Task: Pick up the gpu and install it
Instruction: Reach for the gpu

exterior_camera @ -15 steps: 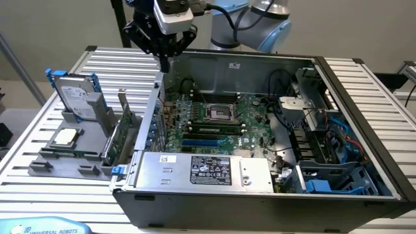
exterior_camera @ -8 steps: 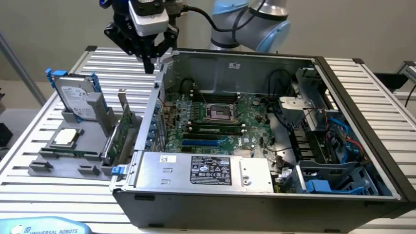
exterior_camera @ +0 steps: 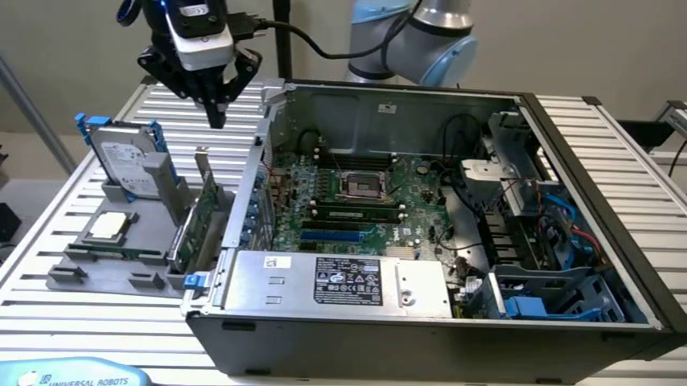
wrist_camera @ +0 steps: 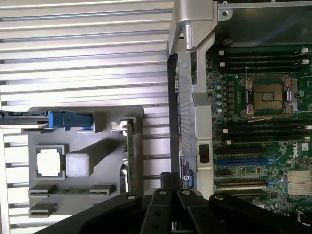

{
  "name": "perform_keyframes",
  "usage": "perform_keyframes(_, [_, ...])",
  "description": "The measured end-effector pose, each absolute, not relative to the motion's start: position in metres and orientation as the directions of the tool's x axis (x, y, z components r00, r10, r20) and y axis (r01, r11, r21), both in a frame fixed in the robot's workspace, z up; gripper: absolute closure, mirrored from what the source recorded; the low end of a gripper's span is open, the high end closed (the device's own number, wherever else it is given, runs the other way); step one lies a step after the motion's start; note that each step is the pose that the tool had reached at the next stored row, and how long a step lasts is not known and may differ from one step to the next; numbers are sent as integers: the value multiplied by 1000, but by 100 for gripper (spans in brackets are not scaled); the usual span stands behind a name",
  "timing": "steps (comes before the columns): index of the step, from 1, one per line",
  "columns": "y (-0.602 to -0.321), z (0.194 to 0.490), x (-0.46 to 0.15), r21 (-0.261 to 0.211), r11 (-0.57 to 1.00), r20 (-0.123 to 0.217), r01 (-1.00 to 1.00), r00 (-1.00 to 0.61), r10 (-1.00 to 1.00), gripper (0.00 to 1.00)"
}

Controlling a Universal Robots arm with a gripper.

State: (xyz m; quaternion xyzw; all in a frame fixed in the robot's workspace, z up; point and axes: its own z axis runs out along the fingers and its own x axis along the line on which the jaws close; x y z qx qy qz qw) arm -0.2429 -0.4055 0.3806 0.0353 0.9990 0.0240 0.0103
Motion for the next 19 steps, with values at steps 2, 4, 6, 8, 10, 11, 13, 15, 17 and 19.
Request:
perform_keyframes(2, [-406, 378, -252, 49, 996, -19, 70, -997, 71, 89])
perform_keyframes(4, [-407, 375, -261, 49, 996, -19, 70, -997, 71, 89])
perform_keyframes(6, [-408, 373, -270, 49, 996, -19, 70, -997, 71, 89])
perform_keyframes(8, [-410, 371, -278, 49, 996, -19, 70, -997, 71, 89])
perform_keyframes(10, [-413, 369, -283, 49, 996, -19, 70, -997, 71, 89])
perform_keyframes(11, [-415, 368, -285, 49, 996, -18, 70, -997, 71, 89])
perform_keyframes(13, [-418, 367, -289, 49, 996, -18, 70, -997, 71, 89])
perform_keyframes(15, [-422, 365, -293, 49, 996, -17, 70, -997, 71, 89])
perform_keyframes(17, [-428, 364, -297, 49, 996, -17, 70, -997, 71, 89])
perform_keyframes(19, [-433, 363, -300, 49, 996, -17, 70, -997, 71, 89])
